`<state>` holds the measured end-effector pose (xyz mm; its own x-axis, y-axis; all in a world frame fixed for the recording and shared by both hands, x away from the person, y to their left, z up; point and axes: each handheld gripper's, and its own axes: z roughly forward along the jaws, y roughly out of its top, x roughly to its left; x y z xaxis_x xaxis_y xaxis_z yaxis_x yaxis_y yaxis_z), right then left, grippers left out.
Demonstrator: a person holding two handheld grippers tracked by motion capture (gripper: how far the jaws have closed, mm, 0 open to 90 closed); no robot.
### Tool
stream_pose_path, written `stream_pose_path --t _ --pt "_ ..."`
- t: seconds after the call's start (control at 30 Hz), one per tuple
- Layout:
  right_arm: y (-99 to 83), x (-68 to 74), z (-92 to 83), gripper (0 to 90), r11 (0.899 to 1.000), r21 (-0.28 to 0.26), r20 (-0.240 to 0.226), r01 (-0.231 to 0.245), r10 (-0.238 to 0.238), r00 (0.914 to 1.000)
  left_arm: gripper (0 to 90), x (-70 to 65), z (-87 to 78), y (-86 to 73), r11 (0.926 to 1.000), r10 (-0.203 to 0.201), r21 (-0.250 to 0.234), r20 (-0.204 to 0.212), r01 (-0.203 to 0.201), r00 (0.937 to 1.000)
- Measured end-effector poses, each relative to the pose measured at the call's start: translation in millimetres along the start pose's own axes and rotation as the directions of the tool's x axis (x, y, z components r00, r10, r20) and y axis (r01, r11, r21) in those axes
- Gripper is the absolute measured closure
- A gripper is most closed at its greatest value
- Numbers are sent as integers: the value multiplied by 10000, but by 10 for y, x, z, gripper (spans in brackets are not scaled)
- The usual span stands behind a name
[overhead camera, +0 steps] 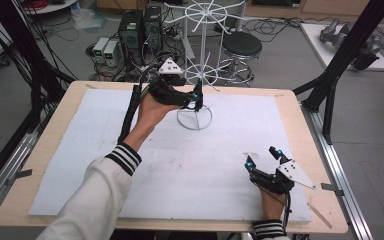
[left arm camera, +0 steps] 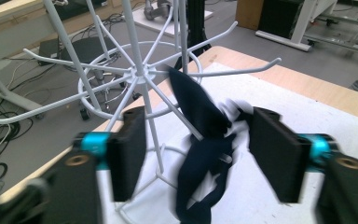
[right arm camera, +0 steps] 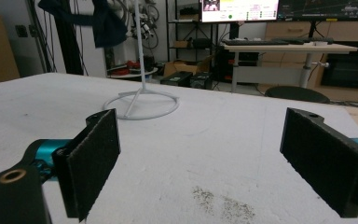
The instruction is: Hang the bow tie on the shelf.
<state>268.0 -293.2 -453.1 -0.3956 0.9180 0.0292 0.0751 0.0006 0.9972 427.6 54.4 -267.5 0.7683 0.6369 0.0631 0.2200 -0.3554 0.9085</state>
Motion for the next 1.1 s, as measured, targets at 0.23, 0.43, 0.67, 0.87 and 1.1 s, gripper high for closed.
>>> stream_pose_path --t 0.23,0.43,0.67,0.87,1.1 --pt "0 -6 -2 111 10000 3 15 -53 53 10000 220 17 -107 33 9990 153 -416 231 -143 9996" --pt "0 -3 0 111 10000 -35 3 18 -18 10000 171 50 -305 -27 9957 404 -845 181 -388 9990" --pt "1 -4 -1 111 10000 -22 -6 24 -24 10000 160 90 -731 -412 9836 312 -1786 249 -262 9992" --pt "-1 4 -8 111 10000 -20 7 28 -28 10000 160 206 -1204 -1017 9698 82 -2436 -290 -151 9995" --pt "-3 9 -11 111 10000 -52 20 12 -12 10000 150 350 -1611 -1792 9508 -511 -3094 -1070 156 9930"
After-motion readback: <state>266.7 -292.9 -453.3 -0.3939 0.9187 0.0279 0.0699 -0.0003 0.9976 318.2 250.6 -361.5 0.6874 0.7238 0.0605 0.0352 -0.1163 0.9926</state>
